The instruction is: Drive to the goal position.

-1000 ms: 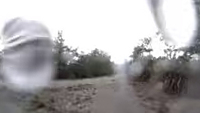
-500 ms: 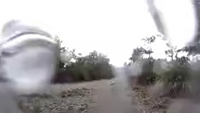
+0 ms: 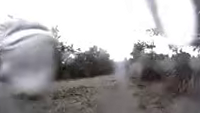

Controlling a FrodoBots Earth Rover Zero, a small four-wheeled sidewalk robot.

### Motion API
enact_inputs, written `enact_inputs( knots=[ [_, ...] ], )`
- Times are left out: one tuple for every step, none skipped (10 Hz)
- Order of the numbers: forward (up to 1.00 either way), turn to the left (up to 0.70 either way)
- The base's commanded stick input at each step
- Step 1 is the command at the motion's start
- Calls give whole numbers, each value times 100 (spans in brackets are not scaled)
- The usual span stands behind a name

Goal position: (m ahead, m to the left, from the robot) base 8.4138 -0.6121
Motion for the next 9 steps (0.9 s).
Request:
enact_inputs(
  knots=[
    [70,0],
    [70,0],
    [70,0],
    [70,0],
    [70,0],
    [70,0],
    [70,0],
    [70,0],
    [70,0]
  ],
)
